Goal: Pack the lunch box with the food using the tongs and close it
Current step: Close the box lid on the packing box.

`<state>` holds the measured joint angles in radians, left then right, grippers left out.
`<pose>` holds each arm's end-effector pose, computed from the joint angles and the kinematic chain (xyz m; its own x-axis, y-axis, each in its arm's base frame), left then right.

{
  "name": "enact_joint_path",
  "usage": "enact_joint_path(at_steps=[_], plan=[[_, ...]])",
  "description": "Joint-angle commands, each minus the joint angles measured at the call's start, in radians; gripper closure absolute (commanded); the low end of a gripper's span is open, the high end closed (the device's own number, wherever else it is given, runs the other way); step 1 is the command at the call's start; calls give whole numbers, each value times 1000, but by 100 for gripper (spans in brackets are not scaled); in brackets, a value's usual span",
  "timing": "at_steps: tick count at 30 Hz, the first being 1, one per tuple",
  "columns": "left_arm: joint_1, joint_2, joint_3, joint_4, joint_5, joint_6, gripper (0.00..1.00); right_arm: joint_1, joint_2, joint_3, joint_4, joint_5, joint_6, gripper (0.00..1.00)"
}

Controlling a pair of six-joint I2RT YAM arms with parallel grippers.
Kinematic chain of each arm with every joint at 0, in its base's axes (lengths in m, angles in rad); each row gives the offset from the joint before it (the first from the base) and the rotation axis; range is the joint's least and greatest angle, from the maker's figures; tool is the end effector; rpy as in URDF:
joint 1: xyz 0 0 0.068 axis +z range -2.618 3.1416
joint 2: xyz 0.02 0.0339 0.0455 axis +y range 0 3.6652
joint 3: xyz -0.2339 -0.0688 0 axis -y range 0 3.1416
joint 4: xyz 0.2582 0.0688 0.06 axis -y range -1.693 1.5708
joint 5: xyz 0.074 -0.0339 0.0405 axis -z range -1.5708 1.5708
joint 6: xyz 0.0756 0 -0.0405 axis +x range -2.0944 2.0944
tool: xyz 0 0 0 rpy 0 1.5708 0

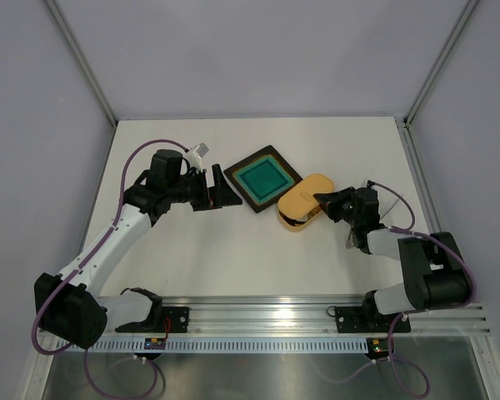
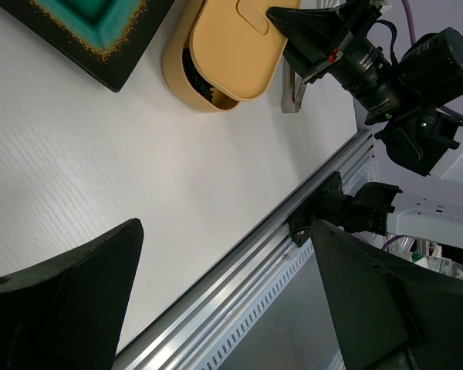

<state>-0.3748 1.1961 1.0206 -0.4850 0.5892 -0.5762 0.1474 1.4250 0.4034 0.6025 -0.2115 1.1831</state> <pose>0.2705 -0.1515 0.2612 -0.8671 -0.1457 -0.4764 0.2866 0.6364 -0.7161 0.3014 0.0608 0.0958 -0.4607 0.8467 -0.2662 0.2467 0.4103 0.8780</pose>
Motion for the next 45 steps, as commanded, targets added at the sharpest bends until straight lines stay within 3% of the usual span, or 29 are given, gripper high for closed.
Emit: enact_joint_path(at_steps=[1,16,24,30,34,41,45], plan=[[-1,-21,-8,19,-8,4,7,-8,31,-12,69,-5,9,100],[1,-21,-17,22,-9,4,7,-9,66,-35,88,-2,0,99],[1,-21,-24,25,-9,4,7,-8,58,-38,56,-9,1,53],[1,-21,-27,29,-6,4,7,-8,-9,-20,-36,3,-22,30],[1,-23,-31,29,-6,4,7,-6,-70,3,-131,14,-33,22],[0,-23,-34,39,-3,-1,7,-8,-129,153,-482,38,-95,18],[1,-23,-37,40,-2,-1,7,-8,-129,215,-598,46,-115,17]])
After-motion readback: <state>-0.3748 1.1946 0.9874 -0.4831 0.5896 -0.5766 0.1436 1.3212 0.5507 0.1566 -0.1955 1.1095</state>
